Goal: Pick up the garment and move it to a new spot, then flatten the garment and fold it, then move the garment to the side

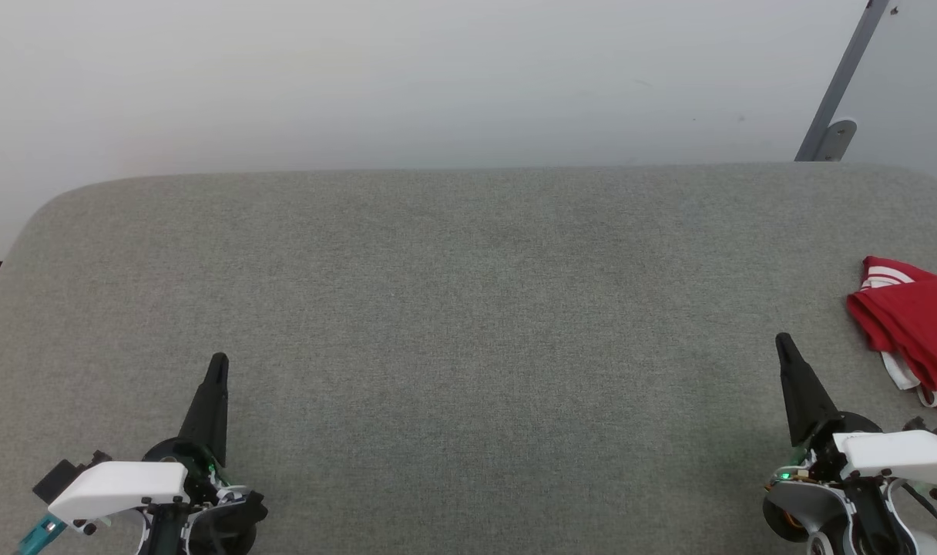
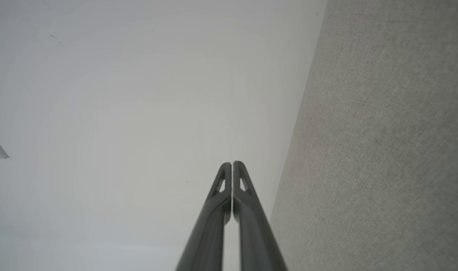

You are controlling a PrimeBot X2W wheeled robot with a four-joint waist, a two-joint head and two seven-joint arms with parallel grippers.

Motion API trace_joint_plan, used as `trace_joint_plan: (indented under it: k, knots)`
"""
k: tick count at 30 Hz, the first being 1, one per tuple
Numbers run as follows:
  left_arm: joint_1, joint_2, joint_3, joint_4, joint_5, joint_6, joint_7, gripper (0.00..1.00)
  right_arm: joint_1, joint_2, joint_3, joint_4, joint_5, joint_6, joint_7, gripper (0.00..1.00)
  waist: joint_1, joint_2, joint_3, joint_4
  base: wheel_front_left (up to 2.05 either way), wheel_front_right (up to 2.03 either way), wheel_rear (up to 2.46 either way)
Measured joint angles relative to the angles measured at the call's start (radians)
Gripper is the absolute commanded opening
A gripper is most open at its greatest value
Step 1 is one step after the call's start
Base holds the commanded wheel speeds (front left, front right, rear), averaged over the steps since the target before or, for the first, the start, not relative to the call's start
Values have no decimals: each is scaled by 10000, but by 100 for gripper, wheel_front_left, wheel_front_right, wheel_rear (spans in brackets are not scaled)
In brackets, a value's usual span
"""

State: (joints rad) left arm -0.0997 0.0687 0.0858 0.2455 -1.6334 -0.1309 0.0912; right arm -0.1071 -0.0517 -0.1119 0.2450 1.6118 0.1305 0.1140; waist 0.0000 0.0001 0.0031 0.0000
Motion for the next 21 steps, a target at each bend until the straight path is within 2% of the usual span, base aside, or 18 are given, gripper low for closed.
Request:
trace_joint_plan:
  k: [21]
  knots:
    - [-2, -38, 69, 2, 19, 0, 69, 0, 0, 6, -8, 2, 0, 0, 2, 0, 0, 0, 0, 0, 0, 0, 0]
